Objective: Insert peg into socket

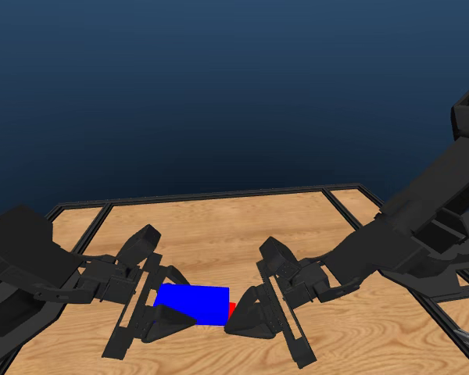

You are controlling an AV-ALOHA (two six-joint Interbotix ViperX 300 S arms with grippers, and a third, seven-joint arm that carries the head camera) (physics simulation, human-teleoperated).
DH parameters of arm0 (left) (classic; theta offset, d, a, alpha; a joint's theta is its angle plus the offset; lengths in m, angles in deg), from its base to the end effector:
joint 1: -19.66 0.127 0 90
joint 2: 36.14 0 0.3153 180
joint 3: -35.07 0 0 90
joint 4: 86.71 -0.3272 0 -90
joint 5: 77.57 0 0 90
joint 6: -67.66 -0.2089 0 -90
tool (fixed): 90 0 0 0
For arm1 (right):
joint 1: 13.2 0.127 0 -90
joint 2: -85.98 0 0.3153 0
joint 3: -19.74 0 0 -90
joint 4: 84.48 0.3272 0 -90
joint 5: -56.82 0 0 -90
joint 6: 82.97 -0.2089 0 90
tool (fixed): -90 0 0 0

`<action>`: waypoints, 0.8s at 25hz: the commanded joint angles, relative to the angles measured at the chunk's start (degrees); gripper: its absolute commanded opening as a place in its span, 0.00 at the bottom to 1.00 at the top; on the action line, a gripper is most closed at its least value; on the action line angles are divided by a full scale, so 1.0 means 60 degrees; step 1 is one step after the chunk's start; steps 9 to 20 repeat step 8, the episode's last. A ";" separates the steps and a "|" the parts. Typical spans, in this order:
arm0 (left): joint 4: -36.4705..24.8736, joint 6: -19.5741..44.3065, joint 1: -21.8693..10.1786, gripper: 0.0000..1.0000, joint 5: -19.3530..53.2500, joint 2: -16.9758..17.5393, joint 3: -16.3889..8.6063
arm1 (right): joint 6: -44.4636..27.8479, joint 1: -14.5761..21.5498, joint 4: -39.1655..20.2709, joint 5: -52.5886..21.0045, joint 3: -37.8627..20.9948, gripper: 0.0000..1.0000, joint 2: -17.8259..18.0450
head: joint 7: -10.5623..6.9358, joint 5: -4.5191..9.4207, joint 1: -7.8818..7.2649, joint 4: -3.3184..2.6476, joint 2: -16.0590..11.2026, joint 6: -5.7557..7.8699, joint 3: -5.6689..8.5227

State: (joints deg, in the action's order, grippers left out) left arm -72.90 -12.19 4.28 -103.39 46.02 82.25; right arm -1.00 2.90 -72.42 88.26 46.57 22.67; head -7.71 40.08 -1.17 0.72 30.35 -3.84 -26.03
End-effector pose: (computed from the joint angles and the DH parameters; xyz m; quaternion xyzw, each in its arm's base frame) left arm 0.4018 -0.0880 0.0678 -0.1421 0.2638 -0.0281 0.9536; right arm 0.5134 0.1245 0.0657 0.1183 0.2036 0.0523 0.9705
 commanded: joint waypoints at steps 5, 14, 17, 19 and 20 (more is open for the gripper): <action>0.0285 -0.0164 -0.0179 0.00 -0.1185 0.0282 0.0148 | 0.0184 0.0394 0.0942 0.0983 0.1075 0.00 -0.1075 | -0.0136 -0.0278 -0.0198 0.0036 0.0151 0.0045 0.0119; 0.0320 -0.0175 -0.0231 0.00 -0.1485 0.0179 0.0247 | 0.0306 0.0459 0.1144 0.1422 0.1139 0.75 -0.1312 | -0.0159 -0.0346 -0.0254 0.0041 0.0171 0.0075 0.0137; 0.0320 -0.0175 -0.0231 0.00 -0.1485 0.0179 0.0247 | 0.0306 0.0459 0.1144 0.1422 0.1139 0.75 -0.1312 | -0.0159 -0.0346 -0.0254 0.0041 0.0171 0.0075 0.0137; 0.0320 -0.0175 -0.0231 0.00 -0.1485 0.0179 0.0247 | 0.0306 0.0459 0.1144 0.1422 0.1139 0.75 -0.1312 | -0.0159 -0.0346 -0.0254 0.0041 0.0171 0.0075 0.0137; 0.0320 -0.0175 -0.0231 0.00 -0.1485 0.0179 0.0247 | 0.0306 0.0459 0.1144 0.1422 0.1139 0.75 -0.1312 | -0.0159 -0.0346 -0.0254 0.0041 0.0171 0.0075 0.0137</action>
